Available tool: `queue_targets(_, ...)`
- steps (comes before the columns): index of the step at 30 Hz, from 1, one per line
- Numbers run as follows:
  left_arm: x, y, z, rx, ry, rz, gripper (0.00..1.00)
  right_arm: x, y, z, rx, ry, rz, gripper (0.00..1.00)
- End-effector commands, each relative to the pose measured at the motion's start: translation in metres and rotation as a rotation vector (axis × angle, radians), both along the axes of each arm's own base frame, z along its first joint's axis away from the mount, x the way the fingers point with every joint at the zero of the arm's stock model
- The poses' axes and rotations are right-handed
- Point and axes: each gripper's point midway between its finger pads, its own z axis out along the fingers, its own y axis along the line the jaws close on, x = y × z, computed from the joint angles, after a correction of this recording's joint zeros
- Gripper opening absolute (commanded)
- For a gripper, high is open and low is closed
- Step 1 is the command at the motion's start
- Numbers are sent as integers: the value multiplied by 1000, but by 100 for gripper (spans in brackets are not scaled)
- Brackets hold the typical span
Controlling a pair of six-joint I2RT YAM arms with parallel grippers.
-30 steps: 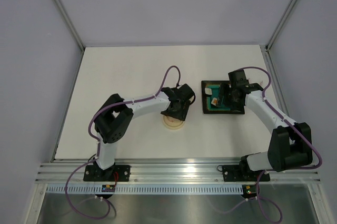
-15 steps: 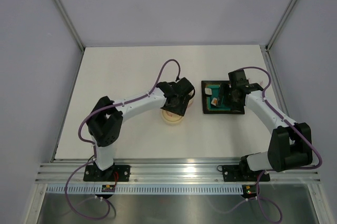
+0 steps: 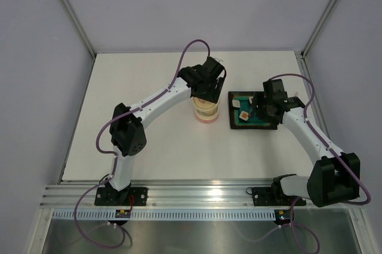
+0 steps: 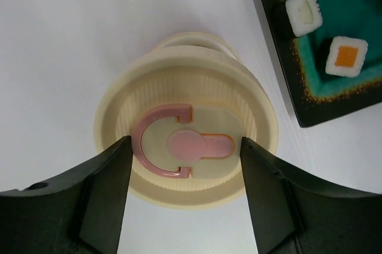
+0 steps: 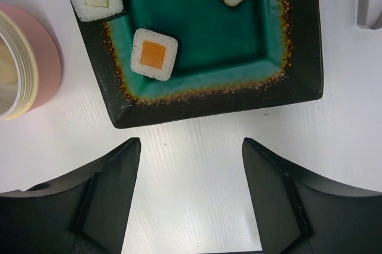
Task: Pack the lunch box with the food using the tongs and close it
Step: Pick up the box lid from the center of the board, then close the box lid on the packing box.
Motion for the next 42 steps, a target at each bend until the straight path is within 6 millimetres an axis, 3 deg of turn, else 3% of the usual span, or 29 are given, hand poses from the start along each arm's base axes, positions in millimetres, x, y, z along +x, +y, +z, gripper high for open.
queue_targets(1, 14, -6, 0, 16, 8, -41, 26, 0, -8, 17, -23, -45, -33, 77)
queue_targets(8, 29, -16, -28, 34, 43, -47, 26, -4, -9, 19, -23, -44, -40, 77)
queue_targets(17, 32, -17, -63, 67, 89, -35, 27, -7, -9, 19, -21, -40, -42, 77)
queue_targets(35, 29, -17, -87, 85, 130, -44, 27, -2, -3, 18, 2, -37, -23, 77)
queue_targets(37, 29, -16, -90, 91, 135, -47, 31, -2, -3, 17, 4, -36, -23, 77)
queue_targets(40, 28, -16, -90, 90, 140, -46, 58, -2, -2, 18, 7, -37, -22, 77)
queue_targets(42, 27, -16, -90, 84, 143, -46, 66, -2, -2, 18, 9, -38, -19, 77)
